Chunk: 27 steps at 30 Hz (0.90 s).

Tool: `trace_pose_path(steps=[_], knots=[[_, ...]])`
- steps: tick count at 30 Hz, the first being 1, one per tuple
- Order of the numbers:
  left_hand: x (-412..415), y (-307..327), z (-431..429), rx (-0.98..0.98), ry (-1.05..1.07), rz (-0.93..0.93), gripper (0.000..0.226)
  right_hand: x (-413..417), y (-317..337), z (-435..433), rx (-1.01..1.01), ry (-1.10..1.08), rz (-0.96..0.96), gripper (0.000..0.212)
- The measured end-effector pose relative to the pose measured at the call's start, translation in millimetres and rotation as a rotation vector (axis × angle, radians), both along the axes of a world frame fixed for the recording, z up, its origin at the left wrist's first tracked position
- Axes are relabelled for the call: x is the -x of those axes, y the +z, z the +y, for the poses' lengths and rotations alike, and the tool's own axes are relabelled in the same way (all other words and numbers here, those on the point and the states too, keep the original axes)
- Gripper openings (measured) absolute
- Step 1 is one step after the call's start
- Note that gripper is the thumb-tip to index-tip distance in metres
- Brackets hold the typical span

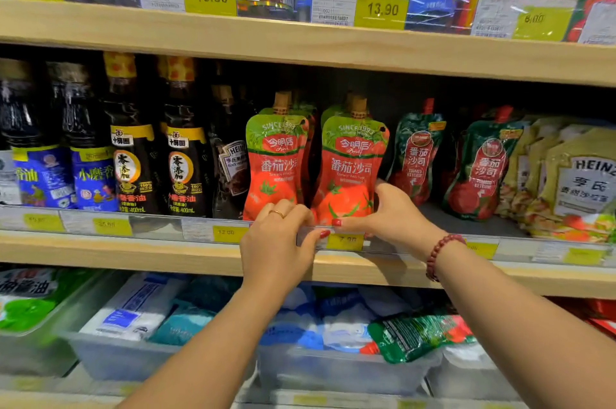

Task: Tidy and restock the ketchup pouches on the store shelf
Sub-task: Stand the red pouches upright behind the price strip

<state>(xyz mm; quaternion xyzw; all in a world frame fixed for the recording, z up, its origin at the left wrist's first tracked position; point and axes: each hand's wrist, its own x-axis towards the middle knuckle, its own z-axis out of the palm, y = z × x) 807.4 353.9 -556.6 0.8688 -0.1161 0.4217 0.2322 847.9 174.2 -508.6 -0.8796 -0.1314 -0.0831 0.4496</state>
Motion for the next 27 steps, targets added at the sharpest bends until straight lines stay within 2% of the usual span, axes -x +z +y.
trace_pose_path(steps=[4, 12, 20, 22, 24, 27], knots=[[-0.4, -1.7, 0.0, -0.014, 0.011, -0.012, 0.02, -6.2, 1.1, 0.5, -0.068, -0.068, 0.055, 0.056], [-4.5, -5.8, 0.2, -0.018, 0.032, -0.042, 0.019, -15.9, 2.7, 10.0, 0.041, -0.136, -0.026, 0.043], [0.1, -2.5, -2.5, -0.008, 0.059, -0.001, 0.019, -4.5, 3.9, 2.1, 0.081, -0.173, -0.045, 0.059], [1.9, -2.7, -2.8, -0.005, 0.054, 0.017, 0.018, 10.1, 2.0, -10.6, -0.013, -0.191, -0.085, 0.061], [3.7, -2.9, -1.5, 0.022, 0.023, 0.041, 0.016, 32.6, -6.4, -26.8, -0.149, -0.174, -0.202, 0.048], [4.9, -2.4, -6.1, 0.099, -0.046, 0.076, 0.018, 69.7, -32.6, -57.5, -0.222, -0.144, -0.318, 0.028]])
